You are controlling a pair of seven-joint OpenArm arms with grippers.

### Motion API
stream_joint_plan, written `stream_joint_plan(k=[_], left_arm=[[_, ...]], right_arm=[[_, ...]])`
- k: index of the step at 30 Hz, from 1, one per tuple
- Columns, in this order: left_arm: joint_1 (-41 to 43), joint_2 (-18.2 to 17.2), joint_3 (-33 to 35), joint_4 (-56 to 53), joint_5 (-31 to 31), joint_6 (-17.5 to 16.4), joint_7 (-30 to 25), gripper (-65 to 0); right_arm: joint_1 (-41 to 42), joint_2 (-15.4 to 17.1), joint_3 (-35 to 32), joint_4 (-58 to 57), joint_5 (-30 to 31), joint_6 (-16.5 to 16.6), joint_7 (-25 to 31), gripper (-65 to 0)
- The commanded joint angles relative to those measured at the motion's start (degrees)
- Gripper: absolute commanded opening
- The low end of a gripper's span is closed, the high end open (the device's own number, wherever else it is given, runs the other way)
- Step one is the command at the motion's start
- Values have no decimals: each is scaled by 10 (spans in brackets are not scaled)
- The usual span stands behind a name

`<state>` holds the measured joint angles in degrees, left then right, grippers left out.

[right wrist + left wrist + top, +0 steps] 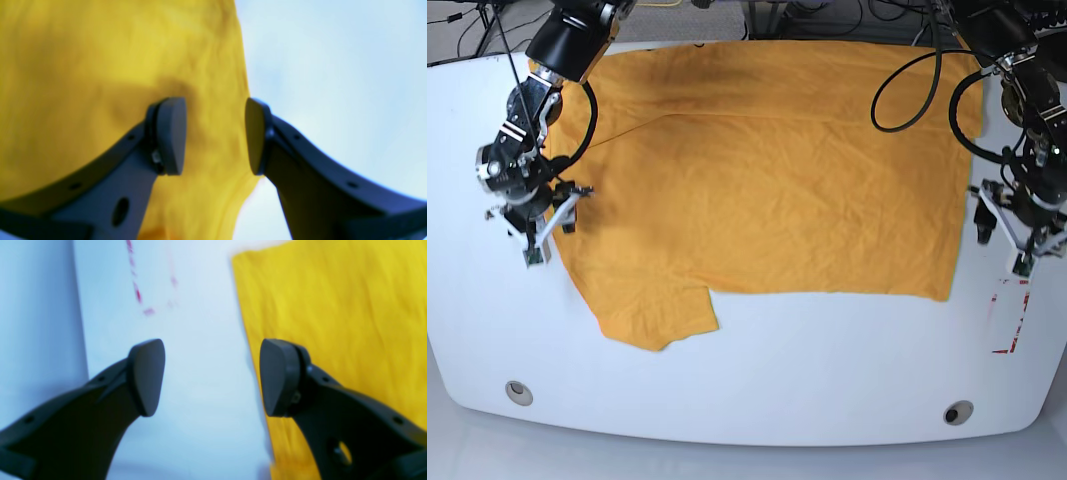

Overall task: Layout the t-shirt on the table in an organized manner, then fold the t-shirt properly
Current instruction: 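Release and move both grippers to the shirt's hem corners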

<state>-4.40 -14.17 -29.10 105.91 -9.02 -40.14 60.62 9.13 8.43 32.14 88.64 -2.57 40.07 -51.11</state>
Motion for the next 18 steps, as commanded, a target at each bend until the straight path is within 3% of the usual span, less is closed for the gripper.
stream_joint_plan(k=[1, 8, 13, 18], left_arm=[[-47, -9, -2, -30, -4, 1, -10, -228], [-138, -12, -2, -151, -4, 1, -13, -228], [-191, -13, 0, -239, 22, 1, -35, -226], [-204, -13, 20, -279, 63, 1, -77, -225]], right_arm=[[61, 23, 0, -53, 9, -1, 18, -374], [155, 48, 0, -221, 8, -1, 84, -365], [207, 67, 1, -353, 8, -1, 147, -249], [215, 75, 0, -423, 8, -1, 201, -224]])
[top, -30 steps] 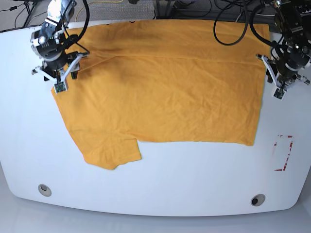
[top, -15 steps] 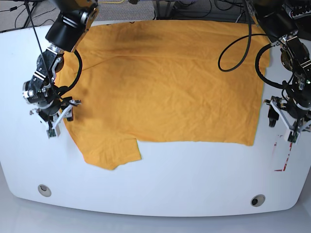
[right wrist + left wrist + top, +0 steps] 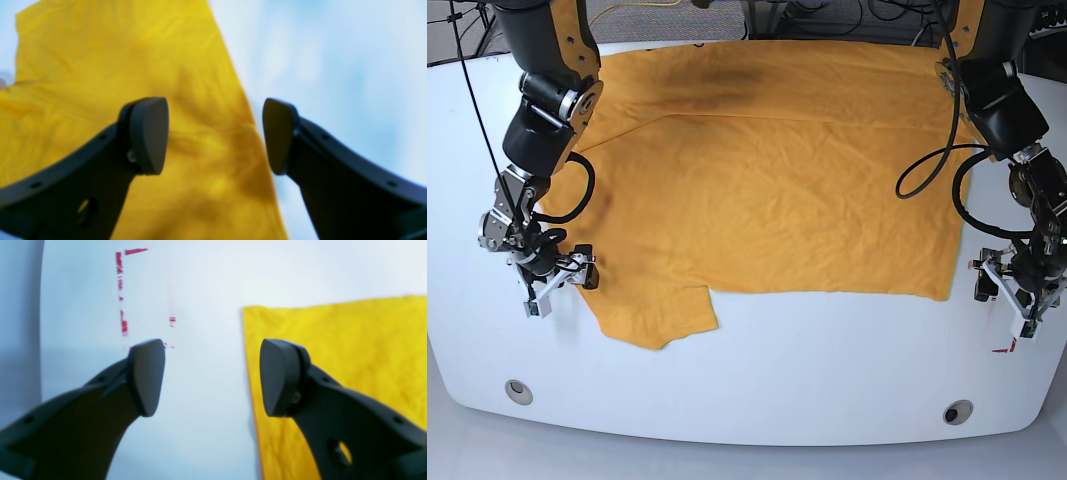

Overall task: Layout the t-shirt on the table in an organized manner, then fold the t-shirt properly
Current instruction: 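Release and move both grippers to the shirt's hem corners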

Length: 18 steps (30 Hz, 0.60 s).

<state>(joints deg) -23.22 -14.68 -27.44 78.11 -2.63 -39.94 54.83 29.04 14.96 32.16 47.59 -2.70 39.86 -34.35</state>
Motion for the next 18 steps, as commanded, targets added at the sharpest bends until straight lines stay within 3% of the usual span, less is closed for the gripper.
stream_joint_plan(k=[1, 6, 15, 18], left_arm=[[-16, -8, 5, -3, 1, -1, -21, -225], [-16, -8, 5, -4, 2, -1, -23, -225], [-13, -8, 5, -4, 2, -1, -23, -225], [-13, -8, 5, -4, 2, -1, -23, -225]], right_arm=[[16, 10, 0, -19, 9, 1, 42, -224], [11, 11, -1, -38, 9, 1, 79, -219], [-2, 10, -1, -61, 9, 1, 82, -222], [-4, 10, -1, -61, 9, 1, 82, -257]])
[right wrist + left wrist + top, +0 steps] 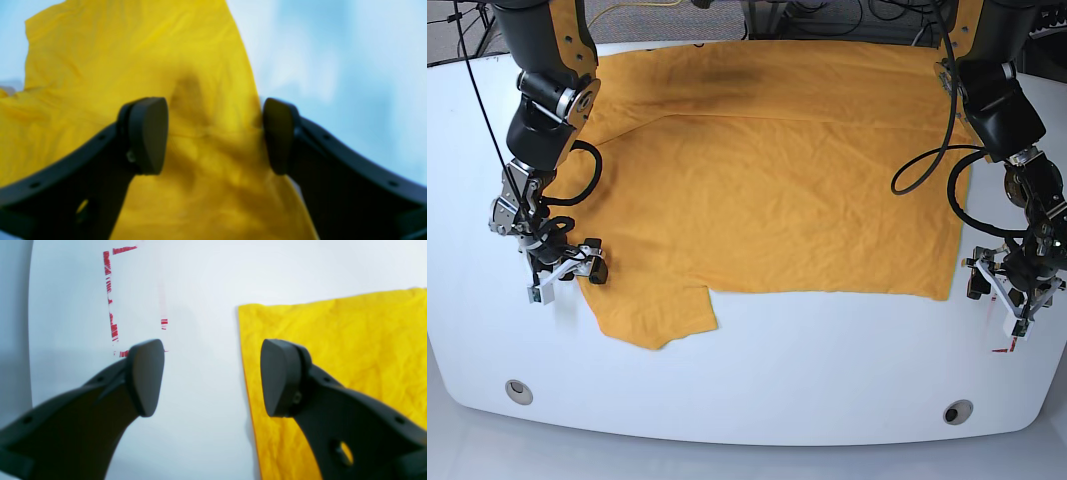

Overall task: Layout the t-shirt on the table in an organized manner, then fold the t-shirt properly
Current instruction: 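Release and move both grippers to the shirt's hem corners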

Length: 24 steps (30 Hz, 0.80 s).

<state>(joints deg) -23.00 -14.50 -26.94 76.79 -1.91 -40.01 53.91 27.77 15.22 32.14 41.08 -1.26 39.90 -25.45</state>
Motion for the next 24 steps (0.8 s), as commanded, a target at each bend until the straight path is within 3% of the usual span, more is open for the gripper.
stream_joint_plan(k=[1, 5, 9, 15, 18, 24], left_arm=[[-16, -9, 0, 8, -5, 0, -14, -225], [-15, -9, 0, 7, -3, 0, -14, -225], [-18, -9, 0, -23, -3, 0, -16, -224], [-38, -9, 0, -116, -8, 0, -30, -193], [-46, -9, 0, -161, -4, 0, -66, -151], [-68, -22, 0, -261, -3, 0, -127, -149]], right_arm=[[8, 7, -1, 5, -5, 1, -7, -285], [8, 7, -1, 4, -5, 1, -3, -479], [7, 7, -1, 1, -6, 1, 5, -625], [7, 8, -34, 3, -6, 1, 7, -636], [7, 13, -49, 4, -6, 1, 8, -636], [6, 13, -53, 4, -5, 1, 8, -637]])
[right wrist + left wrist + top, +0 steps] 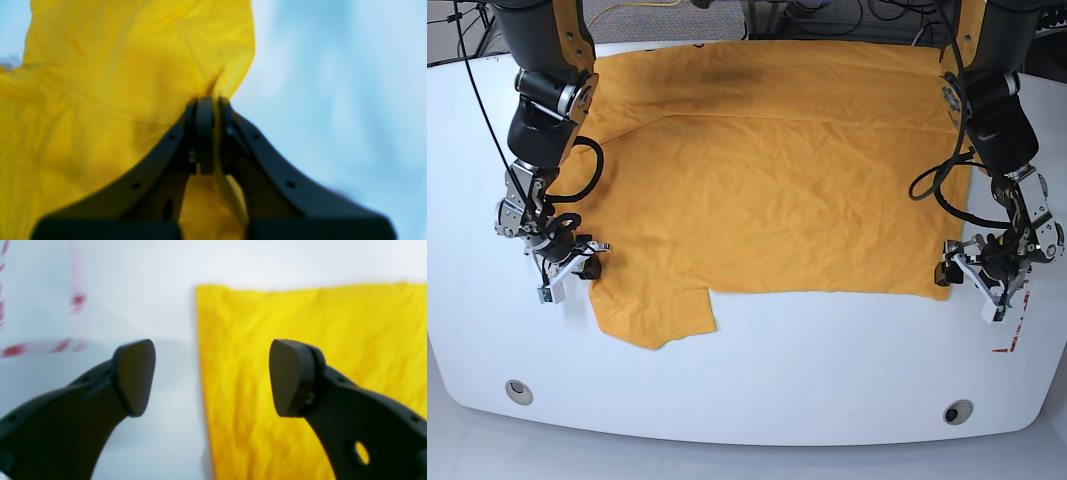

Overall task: Layout the t-shirt on the table in an organized manner, then fold the t-shirt properly
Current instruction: 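Release and move both grippers to the shirt's hem corners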

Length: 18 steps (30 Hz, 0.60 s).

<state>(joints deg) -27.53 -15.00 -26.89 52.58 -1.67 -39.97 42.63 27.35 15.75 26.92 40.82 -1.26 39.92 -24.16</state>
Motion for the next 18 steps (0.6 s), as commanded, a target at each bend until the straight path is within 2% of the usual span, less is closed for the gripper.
stream_joint_plan(k=[1, 11, 18], left_arm=[[-27, -17, -1, -30, -6, 0, -17, -149], [-52, -29, 1, -153, -5, 4, -85, -149], [-66, -24, 43, -182, -7, 5, -88, -151]], right_arm=[[10, 7, -1, 6, -5, 1, -5, -637], [-1, 7, -1, 7, -3, 1, -4, -637], [-1, 7, -1, 7, -2, 1, -4, -637]])
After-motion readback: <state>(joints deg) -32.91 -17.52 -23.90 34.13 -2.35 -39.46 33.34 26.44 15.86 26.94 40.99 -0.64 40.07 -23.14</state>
